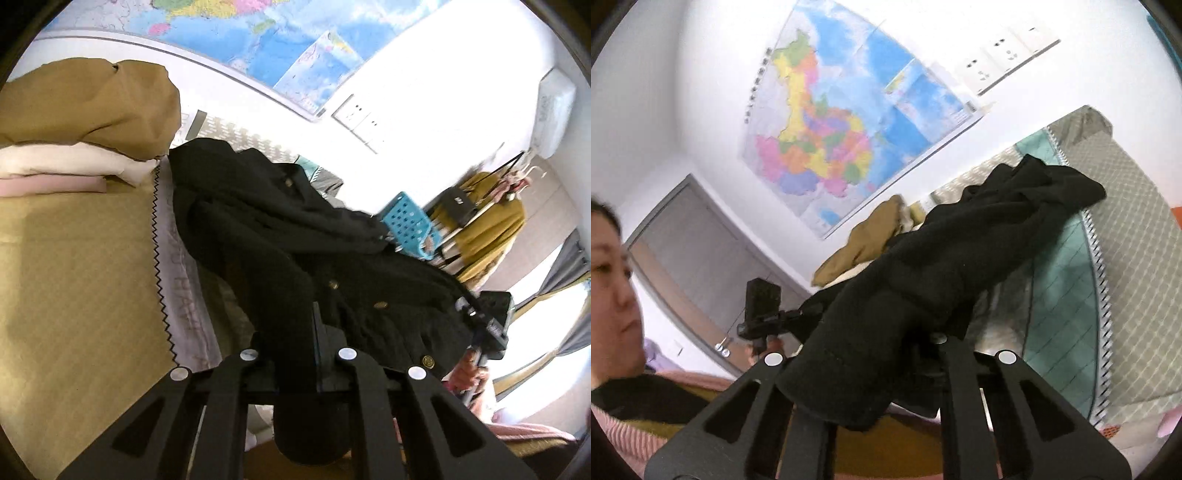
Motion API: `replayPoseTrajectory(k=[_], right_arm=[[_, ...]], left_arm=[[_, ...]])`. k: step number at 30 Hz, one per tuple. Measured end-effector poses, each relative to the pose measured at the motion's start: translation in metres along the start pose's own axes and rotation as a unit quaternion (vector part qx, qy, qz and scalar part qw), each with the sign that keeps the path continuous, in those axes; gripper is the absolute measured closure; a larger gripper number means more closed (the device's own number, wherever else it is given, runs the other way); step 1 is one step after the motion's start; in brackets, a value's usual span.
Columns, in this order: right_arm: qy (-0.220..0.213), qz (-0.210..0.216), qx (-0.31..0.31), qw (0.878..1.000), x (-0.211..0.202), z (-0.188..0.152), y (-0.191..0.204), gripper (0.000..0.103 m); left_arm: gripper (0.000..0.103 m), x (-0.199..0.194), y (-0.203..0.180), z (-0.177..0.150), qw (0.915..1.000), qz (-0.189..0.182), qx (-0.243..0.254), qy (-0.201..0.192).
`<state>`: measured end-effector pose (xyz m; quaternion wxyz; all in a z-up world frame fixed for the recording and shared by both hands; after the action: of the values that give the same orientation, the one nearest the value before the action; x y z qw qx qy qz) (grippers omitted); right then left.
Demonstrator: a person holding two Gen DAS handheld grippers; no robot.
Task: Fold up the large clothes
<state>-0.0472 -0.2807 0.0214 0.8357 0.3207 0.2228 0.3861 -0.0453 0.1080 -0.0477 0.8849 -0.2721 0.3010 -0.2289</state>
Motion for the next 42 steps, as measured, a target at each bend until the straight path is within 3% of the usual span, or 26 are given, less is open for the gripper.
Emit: replayPoseTrajectory(k=[5, 8, 9, 10, 12, 14, 17, 18, 19, 20, 21, 22, 28, 31, 34, 36, 40, 42], right_arm=[[0.057, -0.031, 0.056, 0.996, 0.008, -0.042, -0.039, 0.089], [0.093, -0.058, 0.09, 0.99, 0.015, -0.07, -0.064, 0.066], [0.1, -0.069, 0.098, 0.988, 0.016, -0.078, -0.071, 0.047], [0.101, -0.077, 0.1, 0.987, 0.014, -0.082, -0.075, 0.036], [0.103, -0.084, 0.1, 0.986, 0.014, -0.087, -0.079, 0.02], [0.105, -0.086, 0.108, 0.985, 0.015, -0.091, -0.083, 0.02], [0.102, -0.076, 0.112, 0.986, 0.014, -0.093, -0.083, 0.021], [0.102, -0.077, 0.111, 0.986, 0.015, -0.093, -0.082, 0.034], [0.103, -0.08, 0.112, 0.985, 0.017, -0.093, -0.082, 0.061], [0.106, -0.082, 0.117, 0.984, 0.018, -0.095, -0.083, 0.071], [0.105, -0.073, 0.133, 0.983, 0.022, -0.096, -0.083, 0.074], [0.101, -0.064, 0.137, 0.983, 0.02, -0.096, -0.08, 0.076], [0.021, -0.01, 0.105, 0.994, 0.001, -0.054, -0.027, 0.08], [-0.012, 0.011, 0.08, 0.997, -0.008, -0.033, -0.001, 0.082], [-0.042, 0.03, 0.056, 0.997, -0.018, -0.015, 0.02, 0.083], [-0.059, 0.03, 0.051, 0.997, -0.024, -0.007, 0.021, 0.083], [-0.057, 0.023, 0.079, 0.995, -0.018, 0.0, 0.003, 0.084], [-0.057, 0.02, 0.084, 0.995, -0.012, 0.007, -0.001, 0.084]], left_arm=[[0.093, 0.017, 0.036, -0.029, 0.9982, 0.023, -0.019, 0.053], [0.092, 0.026, 0.057, -0.046, 0.9961, 0.035, -0.025, 0.077], [0.089, 0.027, 0.063, -0.048, 0.9952, 0.043, -0.03, 0.082], [0.089, 0.029, 0.07, -0.051, 0.9941, 0.049, -0.037, 0.089], [0.079, 0.032, 0.075, -0.056, 0.993, 0.043, -0.044, 0.101], [0.067, 0.037, 0.077, -0.063, 0.9908, 0.051, -0.036, 0.121], [0.06, 0.038, 0.071, -0.066, 0.9917, 0.041, -0.018, 0.121], [0.061, 0.038, 0.069, -0.067, 0.9916, 0.041, -0.016, 0.121], [0.065, 0.04, 0.067, -0.067, 0.9915, 0.041, -0.014, 0.123], [0.084, 0.041, 0.066, -0.068, 0.9912, 0.04, -0.015, 0.125], [0.092, 0.043, 0.063, -0.068, 0.9909, 0.034, -0.019, 0.129], [0.093, 0.042, 0.058, -0.064, 0.9925, 0.034, -0.02, 0.115], [0.095, 0.004, 0.025, -0.024, 0.9994, 0.001, 0.0, 0.035], [0.095, -0.013, 0.013, -0.009, 0.9999, -0.008, 0.008, 0.011], [0.095, -0.028, 0.003, 0.002, 0.999, -0.042, -0.004, -0.016], [0.095, -0.03, 0.0, 0.005, 0.9979, -0.059, -0.012, -0.022], [0.095, -0.019, 0.019, 0.011, 0.9973, -0.054, -0.05, 0.0], [0.095, -0.012, 0.017, 0.019, 0.9976, -0.053, -0.045, 0.004]])
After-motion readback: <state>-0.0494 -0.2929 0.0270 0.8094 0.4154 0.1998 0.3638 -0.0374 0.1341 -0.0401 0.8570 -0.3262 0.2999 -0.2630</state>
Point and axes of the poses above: each gripper's, at about its wrist camera, not at the fingertips, and x roughly the way its jaws point, y to its left, z to its top, the point moved 6 cm from there along x, roughly the way its jaws point, and after that the axes turned 13 degrees about -y, right-handed, at the moved point
